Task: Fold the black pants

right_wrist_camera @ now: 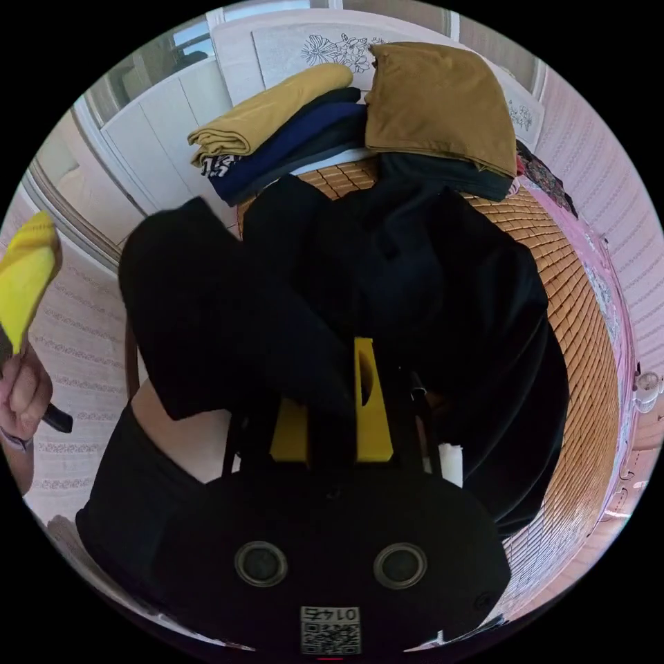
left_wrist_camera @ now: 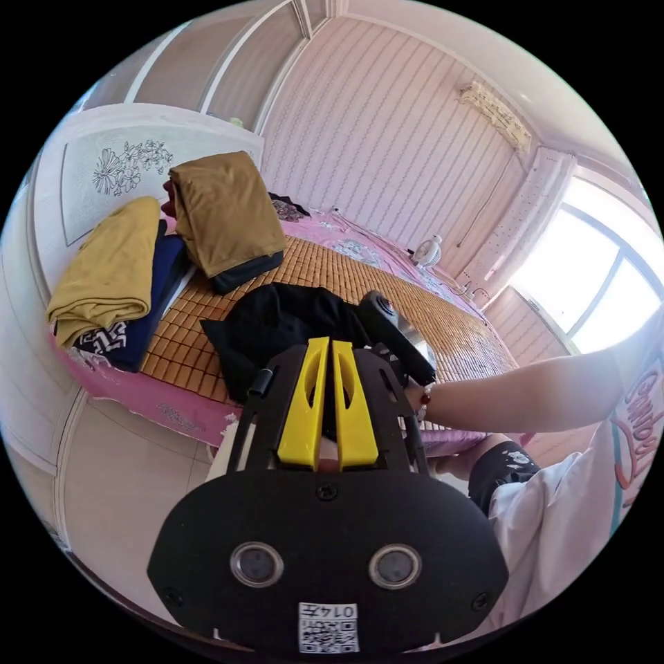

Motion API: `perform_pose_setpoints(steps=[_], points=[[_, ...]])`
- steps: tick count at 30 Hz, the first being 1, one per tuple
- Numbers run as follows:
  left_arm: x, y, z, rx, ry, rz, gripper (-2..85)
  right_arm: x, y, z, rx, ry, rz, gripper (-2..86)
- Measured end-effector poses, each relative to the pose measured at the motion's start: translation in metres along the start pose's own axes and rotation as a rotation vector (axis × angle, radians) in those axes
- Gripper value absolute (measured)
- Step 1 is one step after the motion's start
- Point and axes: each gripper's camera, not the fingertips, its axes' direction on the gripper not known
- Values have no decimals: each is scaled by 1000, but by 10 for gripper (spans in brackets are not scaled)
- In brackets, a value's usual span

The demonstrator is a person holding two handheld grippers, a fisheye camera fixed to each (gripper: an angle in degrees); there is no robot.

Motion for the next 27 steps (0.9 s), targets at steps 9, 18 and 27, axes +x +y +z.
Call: perform_pose_setpoints(steps=[9, 18, 27], points=[[-18, -50, 10, 49, -193, -42, -6, 102, 135, -221, 541, -439, 114, 24], [23, -114, 152, -303, -78, 65, 78, 223, 455, -408, 834, 393, 946, 67], [80, -128, 267, -620, -352, 298, 83, 259, 534, -370, 473, 416, 1221, 135]])
